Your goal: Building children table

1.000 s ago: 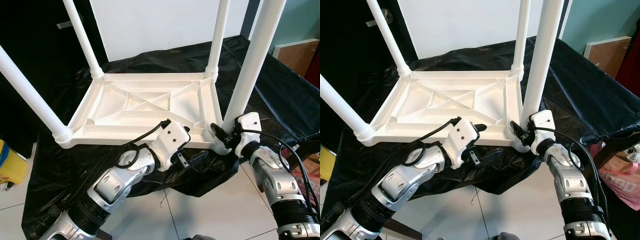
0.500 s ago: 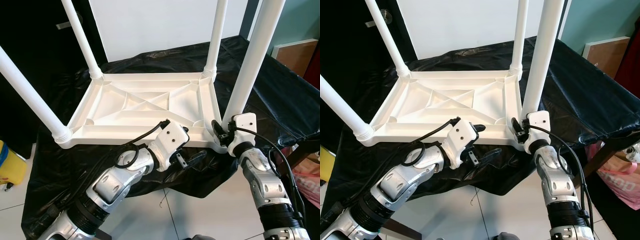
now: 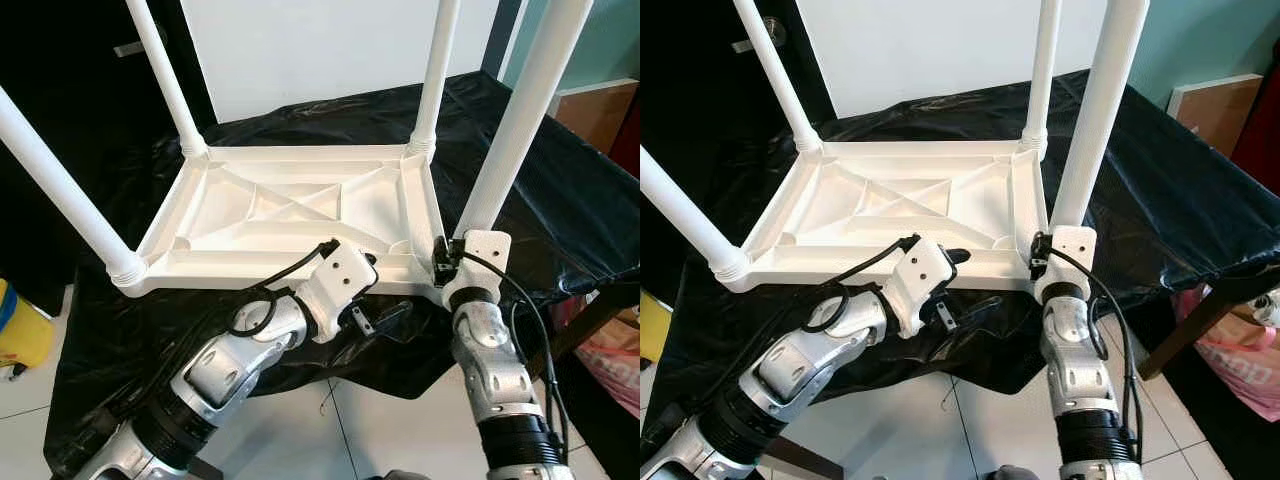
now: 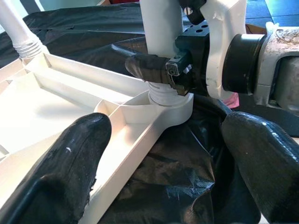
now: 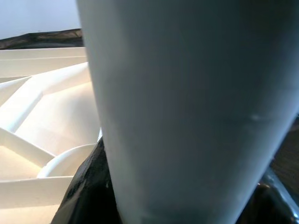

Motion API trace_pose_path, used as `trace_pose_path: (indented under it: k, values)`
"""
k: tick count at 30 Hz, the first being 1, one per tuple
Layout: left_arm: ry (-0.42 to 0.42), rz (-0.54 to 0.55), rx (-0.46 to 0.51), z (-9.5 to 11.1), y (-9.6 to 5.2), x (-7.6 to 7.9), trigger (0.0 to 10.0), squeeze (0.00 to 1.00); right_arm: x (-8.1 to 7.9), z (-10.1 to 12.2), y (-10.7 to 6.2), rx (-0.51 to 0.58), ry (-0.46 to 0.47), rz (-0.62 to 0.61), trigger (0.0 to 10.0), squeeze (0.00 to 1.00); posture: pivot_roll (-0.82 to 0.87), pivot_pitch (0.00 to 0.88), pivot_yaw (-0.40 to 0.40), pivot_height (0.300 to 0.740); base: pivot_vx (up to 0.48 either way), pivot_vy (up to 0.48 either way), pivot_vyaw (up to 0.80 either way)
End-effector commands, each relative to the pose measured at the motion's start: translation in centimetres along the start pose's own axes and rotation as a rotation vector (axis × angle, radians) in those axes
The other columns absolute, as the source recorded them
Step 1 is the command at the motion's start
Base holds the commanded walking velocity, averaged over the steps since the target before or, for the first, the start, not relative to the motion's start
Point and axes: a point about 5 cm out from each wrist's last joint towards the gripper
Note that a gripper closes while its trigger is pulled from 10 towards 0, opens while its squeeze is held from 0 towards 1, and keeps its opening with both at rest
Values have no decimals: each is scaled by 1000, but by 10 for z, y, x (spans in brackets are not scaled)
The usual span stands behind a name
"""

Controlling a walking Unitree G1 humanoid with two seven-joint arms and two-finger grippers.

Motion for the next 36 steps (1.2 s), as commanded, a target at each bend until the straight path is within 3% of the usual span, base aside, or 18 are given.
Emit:
trace_pose_path:
  k: [1, 18, 19, 31, 32, 33, 34, 36]
  values:
    - [5, -172, 21, 0, -1, 12, 10000, 0, 8, -22, -5, -116, 22, -57, 10000, 0, -183, 59, 41, 740, 0, 0, 0]
    - [13, -179, 19, 0, 0, 11, 10000, 0, -5, -14, -6, -63, 41, -5, 10000, 0, -184, 44, 42, 740, 0, 0, 0]
    - [13, -179, 19, 0, 0, 11, 10000, 0, -4, -12, -6, -54, 40, -2, 10000, 1000, -184, 43, 42, 740, 0, 0, 0]
    - [15, -179, 18, 0, 0, 11, 10000, 0, 7, -3, -7, -21, 32, 118, 10000, 1000, -187, 44, 43, 740, 0, 0, 0]
    - [16, -179, 18, 0, 0, 10, 10000, 0, 12, 0, -6, -28, 20, 180, 10000, 0, -189, 44, 44, 740, 0, 0, 0]
    - [16, -179, 18, 0, 0, 10, 10000, 0, 16, 3, -5, -41, -2, 267, 10000, 0, -189, 46, 44, 740, 0, 0, 0]
    - [16, -179, 18, 0, 0, 10, 10000, 0, 16, 3, -5, -41, -2, 267, 10000, 0, -189, 46, 44, 740, 0, 0, 0]
    - [18, -178, 18, 0, 1, 9, 10000, 0, 20, 10, 0, -65, -56, 443, 10000, 0, -192, 45, 47, 740, 0, 0, 0]
Point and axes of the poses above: a point about 5 cm out from each wrist's last joint towards the gripper, its own y axis pointing out of the wrist towards the gripper, its own z axis along the axis of the wrist's last joint, x = y × z, and after that the axes turned 14 degrees about y, right-handed
